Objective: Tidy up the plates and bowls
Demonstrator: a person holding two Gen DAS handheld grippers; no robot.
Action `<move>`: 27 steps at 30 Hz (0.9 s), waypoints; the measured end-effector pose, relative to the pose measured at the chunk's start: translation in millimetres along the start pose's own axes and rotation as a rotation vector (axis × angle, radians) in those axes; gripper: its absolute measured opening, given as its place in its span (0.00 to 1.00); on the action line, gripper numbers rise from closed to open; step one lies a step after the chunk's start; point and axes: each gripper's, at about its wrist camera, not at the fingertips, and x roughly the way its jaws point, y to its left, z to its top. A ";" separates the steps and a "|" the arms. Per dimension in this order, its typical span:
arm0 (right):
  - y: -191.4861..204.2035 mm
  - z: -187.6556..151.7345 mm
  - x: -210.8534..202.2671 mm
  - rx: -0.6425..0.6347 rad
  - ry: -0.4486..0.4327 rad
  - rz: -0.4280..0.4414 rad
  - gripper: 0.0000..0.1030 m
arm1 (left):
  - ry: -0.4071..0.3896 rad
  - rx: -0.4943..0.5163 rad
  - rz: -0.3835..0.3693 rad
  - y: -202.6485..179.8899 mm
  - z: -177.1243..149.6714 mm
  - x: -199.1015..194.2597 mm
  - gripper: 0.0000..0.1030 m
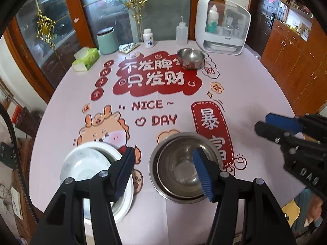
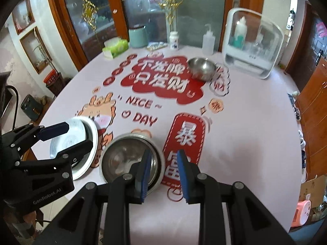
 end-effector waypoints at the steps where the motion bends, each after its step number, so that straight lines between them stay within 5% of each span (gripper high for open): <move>1: -4.0 3.9 -3.4 0.003 -0.008 0.000 0.25 | -0.006 0.011 0.008 -1.3 3.6 -2.3 0.56; 8: -40.1 48.9 -22.7 0.037 -0.079 -0.041 0.25 | -0.081 0.146 0.076 -4.3 57.8 -15.9 0.57; 17: -111.2 135.8 -18.4 0.109 -0.133 -0.169 0.25 | -0.214 0.190 0.061 -1.1 190.6 0.5 0.63; 22: -147.9 182.5 16.0 0.168 -0.111 -0.159 0.25 | -0.187 0.130 0.004 2.5 267.0 53.8 0.65; 27: -176.8 213.8 87.7 0.253 -0.031 -0.087 0.25 | -0.104 0.043 -0.042 6.9 303.8 139.1 0.66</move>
